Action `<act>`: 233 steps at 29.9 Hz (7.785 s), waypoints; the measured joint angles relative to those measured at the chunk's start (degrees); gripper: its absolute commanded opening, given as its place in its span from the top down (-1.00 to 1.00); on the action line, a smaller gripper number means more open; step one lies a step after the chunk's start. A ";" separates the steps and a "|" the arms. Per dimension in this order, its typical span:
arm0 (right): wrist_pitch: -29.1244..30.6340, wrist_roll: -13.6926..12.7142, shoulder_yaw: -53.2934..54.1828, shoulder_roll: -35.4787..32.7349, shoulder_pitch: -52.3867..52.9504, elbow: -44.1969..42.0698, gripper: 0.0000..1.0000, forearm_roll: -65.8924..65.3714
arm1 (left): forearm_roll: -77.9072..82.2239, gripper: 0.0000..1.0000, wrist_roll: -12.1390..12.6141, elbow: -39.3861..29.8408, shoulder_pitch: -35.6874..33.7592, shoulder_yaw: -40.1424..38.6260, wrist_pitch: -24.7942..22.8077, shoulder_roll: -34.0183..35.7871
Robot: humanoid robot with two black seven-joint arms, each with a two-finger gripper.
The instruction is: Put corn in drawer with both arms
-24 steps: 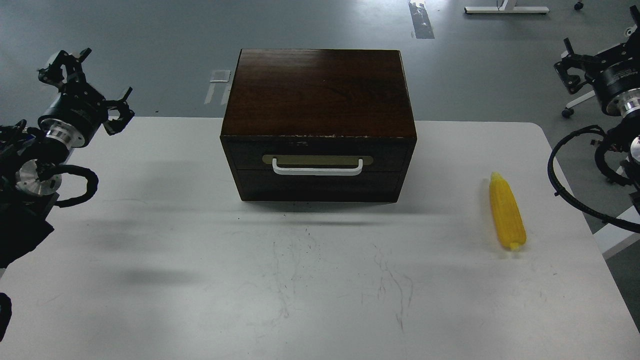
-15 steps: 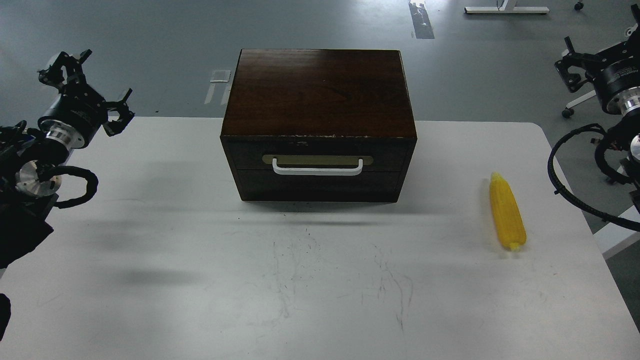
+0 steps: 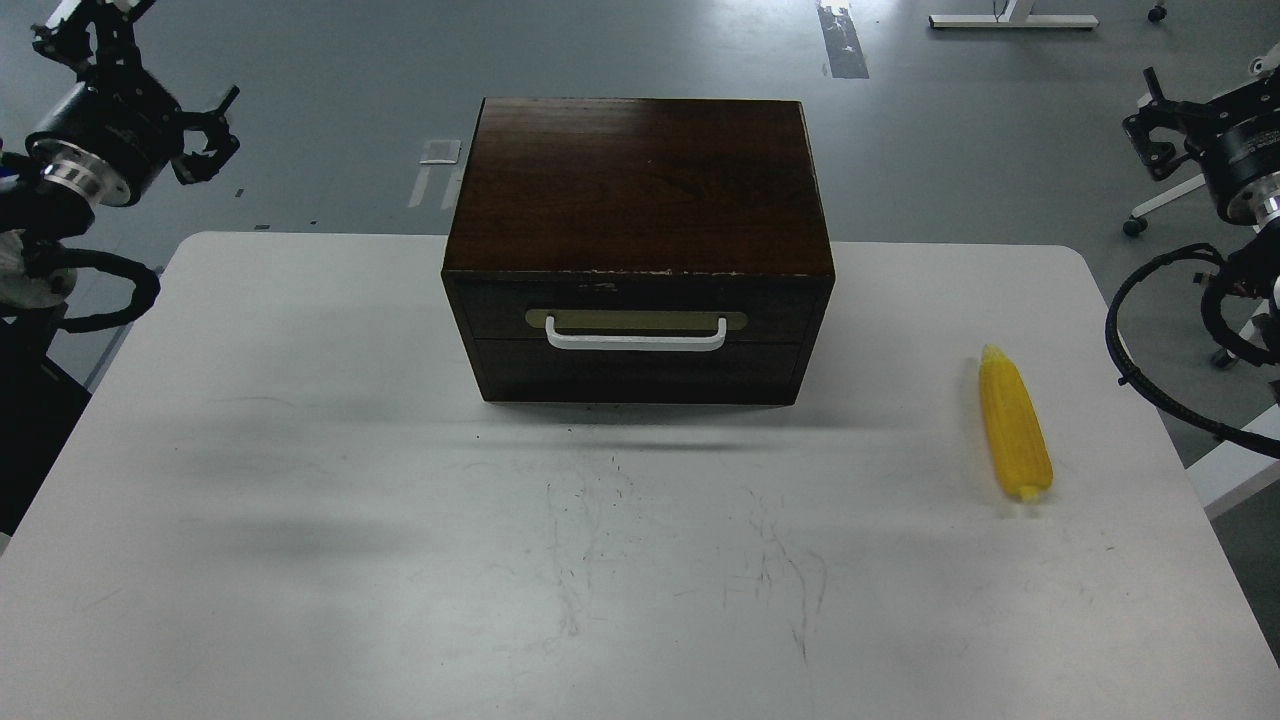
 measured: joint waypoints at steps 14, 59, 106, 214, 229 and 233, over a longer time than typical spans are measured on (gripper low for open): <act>0.11 0.00 -0.10 -0.71 0.00 -0.09 -1.00 0.00 | 43.55 -0.93 -2.03 -38.15 -9.72 0.15 -0.03 3.40; 1.50 0.52 -0.36 -4.23 2.35 -6.12 -1.00 0.00 | 116.86 -0.32 -3.76 -58.11 -21.42 38.37 1.61 -5.59; 2.57 0.43 -3.76 -4.46 2.75 -6.24 -1.00 -0.08 | 118.66 0.15 -4.78 -54.29 -19.92 41.35 2.93 -6.95; -3.30 4.63 -47.35 -12.59 18.86 13.19 -1.00 -70.65 | -19.69 -0.95 -5.90 -25.24 13.29 -4.43 -0.01 4.86; -13.77 4.00 -64.73 -6.17 12.25 14.84 -0.98 -74.32 | -19.11 -0.95 -5.93 -25.25 14.41 -5.04 -0.01 5.01; -14.89 3.95 -67.55 -5.68 11.29 14.75 -0.97 -74.44 | -19.01 -0.95 -5.86 -25.20 14.75 -5.05 -0.01 5.38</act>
